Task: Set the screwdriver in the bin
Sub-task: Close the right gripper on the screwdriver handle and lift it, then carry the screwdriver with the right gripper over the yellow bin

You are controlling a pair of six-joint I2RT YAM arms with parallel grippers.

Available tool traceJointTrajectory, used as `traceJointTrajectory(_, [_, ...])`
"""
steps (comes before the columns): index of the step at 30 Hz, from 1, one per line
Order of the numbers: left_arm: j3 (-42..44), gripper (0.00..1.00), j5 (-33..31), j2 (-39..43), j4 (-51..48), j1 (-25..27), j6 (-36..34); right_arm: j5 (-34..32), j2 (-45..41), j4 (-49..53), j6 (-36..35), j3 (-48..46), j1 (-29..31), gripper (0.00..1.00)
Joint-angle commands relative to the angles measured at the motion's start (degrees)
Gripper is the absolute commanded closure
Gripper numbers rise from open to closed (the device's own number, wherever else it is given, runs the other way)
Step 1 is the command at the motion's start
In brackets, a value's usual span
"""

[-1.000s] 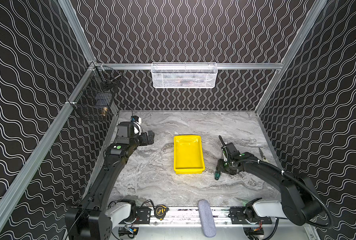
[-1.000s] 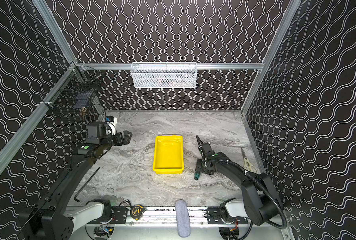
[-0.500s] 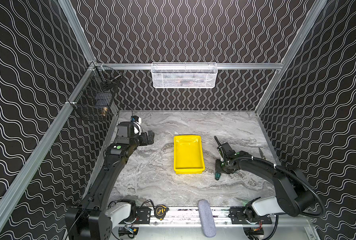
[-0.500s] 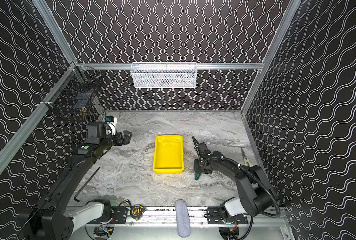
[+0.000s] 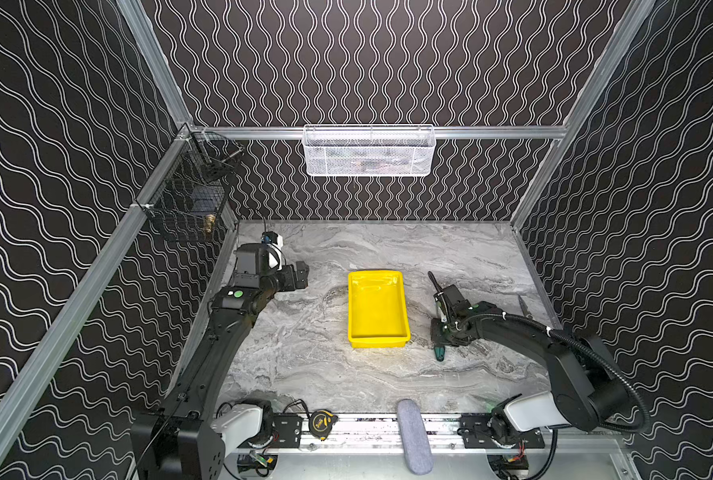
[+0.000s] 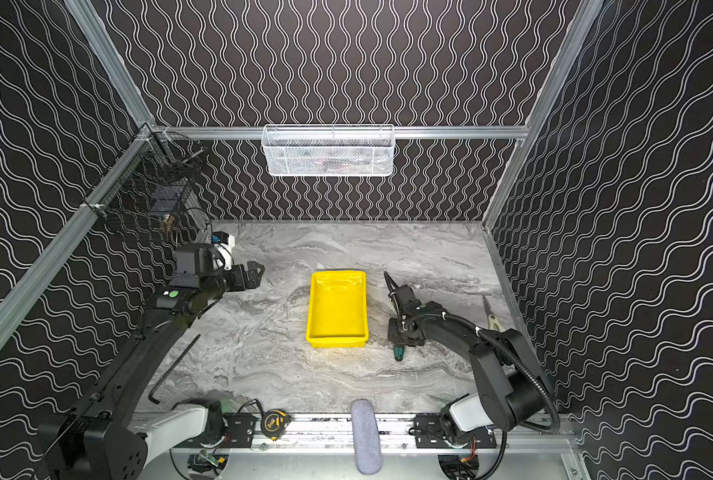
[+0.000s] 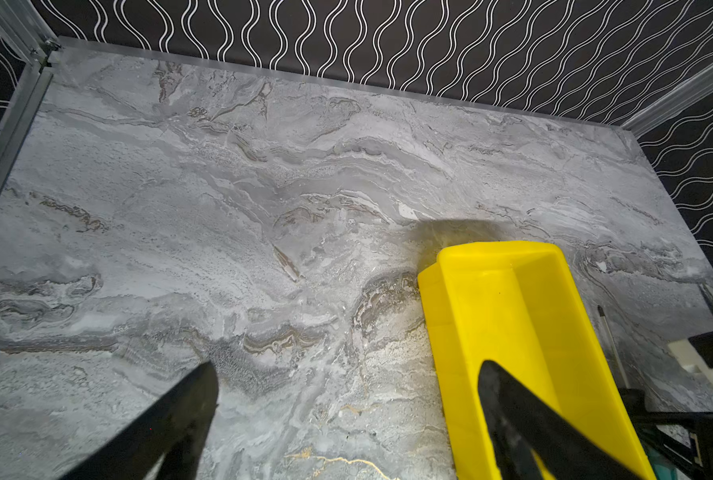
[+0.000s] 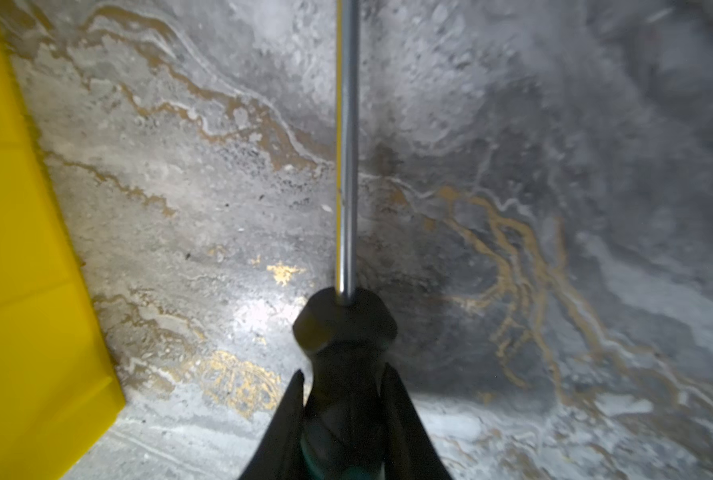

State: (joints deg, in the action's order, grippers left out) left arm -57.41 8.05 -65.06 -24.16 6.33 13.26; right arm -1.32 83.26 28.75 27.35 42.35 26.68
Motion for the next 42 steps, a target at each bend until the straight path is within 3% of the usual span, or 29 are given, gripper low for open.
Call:
traceJointTrajectory(1, [-0.4, 0.01, 0.1, -0.1, -0.1, 0.0, -0.3, -1.8, -1.2, 1.8, -0.6, 1.0, 0.1, 0.85])
traceJointTrajectory(11, [-0.3, 0.01, 0.0, 0.1, -0.1, 0.0, -0.3, -4.4, -5.0, 8.4, -3.0, 5.9, 0.0, 0.9])
traceJointTrajectory(20, [-0.3, 0.01, 0.0, 0.2, 0.0, 0.0, -0.1, -7.2, -7.9, 18.1, -7.4, 21.0, 0.4, 0.91])
traceJointTrajectory(31, [-0.4, 0.01, -3.1, 0.7, -0.8, 0.0, -0.9, -8.4, 6.0, 17.7, -10.5, 39.1, 12.2, 0.93])
traceJointTrajectory(42, [-0.6, 0.01, -2.8, 0.3, -1.0, 0.0, -0.9, -8.2, 18.8, 14.5, -12.9, 41.4, 21.1, 0.94])
